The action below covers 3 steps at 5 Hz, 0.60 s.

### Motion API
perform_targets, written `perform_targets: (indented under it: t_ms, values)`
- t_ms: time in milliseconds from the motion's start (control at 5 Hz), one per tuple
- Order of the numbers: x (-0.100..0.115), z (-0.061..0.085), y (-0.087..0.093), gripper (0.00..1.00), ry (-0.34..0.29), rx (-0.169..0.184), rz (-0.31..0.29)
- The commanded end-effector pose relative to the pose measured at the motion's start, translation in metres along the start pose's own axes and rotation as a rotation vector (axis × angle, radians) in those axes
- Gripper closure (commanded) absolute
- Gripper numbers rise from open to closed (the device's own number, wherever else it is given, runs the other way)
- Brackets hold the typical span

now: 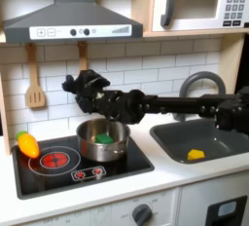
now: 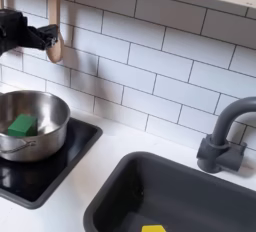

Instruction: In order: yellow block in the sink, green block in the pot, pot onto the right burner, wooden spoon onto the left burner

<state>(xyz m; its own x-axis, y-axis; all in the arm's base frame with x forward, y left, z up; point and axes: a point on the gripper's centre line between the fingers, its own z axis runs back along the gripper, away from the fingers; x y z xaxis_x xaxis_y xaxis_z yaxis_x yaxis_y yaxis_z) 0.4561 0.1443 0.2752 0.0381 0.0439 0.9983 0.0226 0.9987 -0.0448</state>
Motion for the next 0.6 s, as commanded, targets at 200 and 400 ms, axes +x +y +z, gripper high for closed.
perform_targets:
  t_ms: [200, 400]
  values:
    - [0.0084, -0.0076, -0.0063, 0.00, -0.039, -0.008, 0.027]
    - [0.0090, -0.0099, -0.0051, 0.00, -0.047, 0.001, 0.029]
